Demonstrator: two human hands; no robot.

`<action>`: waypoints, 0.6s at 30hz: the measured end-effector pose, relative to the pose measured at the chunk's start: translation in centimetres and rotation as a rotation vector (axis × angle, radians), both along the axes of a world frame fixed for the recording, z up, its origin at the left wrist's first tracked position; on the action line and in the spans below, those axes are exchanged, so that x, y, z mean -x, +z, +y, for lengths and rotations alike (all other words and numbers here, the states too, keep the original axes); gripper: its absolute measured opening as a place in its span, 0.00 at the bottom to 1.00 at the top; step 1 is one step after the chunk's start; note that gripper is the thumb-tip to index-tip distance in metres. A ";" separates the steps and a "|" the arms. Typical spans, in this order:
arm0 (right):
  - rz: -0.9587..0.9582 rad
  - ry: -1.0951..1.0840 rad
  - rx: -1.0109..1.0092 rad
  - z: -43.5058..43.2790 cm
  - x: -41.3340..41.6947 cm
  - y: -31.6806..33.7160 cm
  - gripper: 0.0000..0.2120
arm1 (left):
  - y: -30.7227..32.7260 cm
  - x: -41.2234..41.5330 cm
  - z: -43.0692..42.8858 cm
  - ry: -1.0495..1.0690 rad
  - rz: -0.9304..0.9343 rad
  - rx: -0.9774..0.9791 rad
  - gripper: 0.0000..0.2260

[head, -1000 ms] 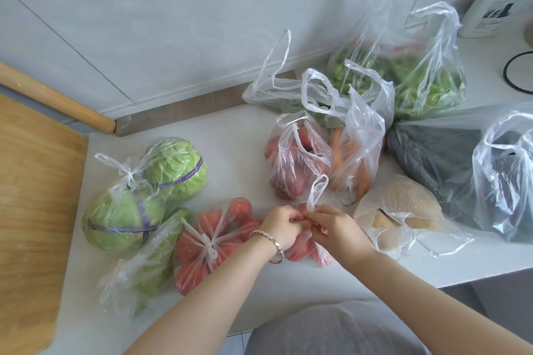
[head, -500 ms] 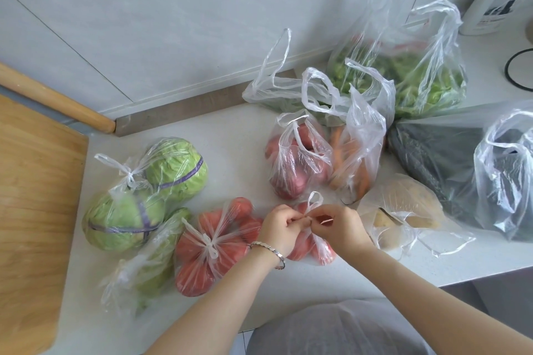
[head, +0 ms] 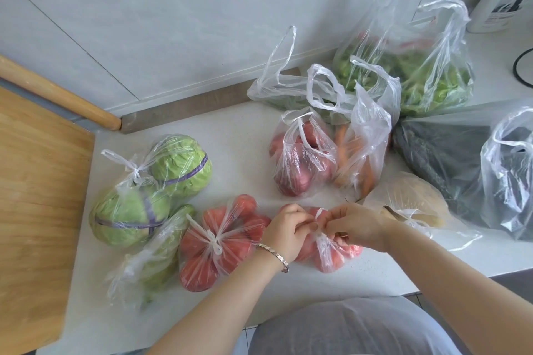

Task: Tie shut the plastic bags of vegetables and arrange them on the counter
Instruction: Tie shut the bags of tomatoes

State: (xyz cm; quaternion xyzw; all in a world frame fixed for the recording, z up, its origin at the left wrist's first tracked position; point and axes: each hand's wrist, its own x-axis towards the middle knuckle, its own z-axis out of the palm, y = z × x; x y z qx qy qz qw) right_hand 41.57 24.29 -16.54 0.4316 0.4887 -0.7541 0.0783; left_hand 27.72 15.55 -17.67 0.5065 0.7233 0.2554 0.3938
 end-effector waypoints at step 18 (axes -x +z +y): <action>0.045 -0.319 -0.258 -3.4 0.3 -0.6 0.21 | 0.0 -0.6 -0.2 0.290 -0.321 0.214 0.07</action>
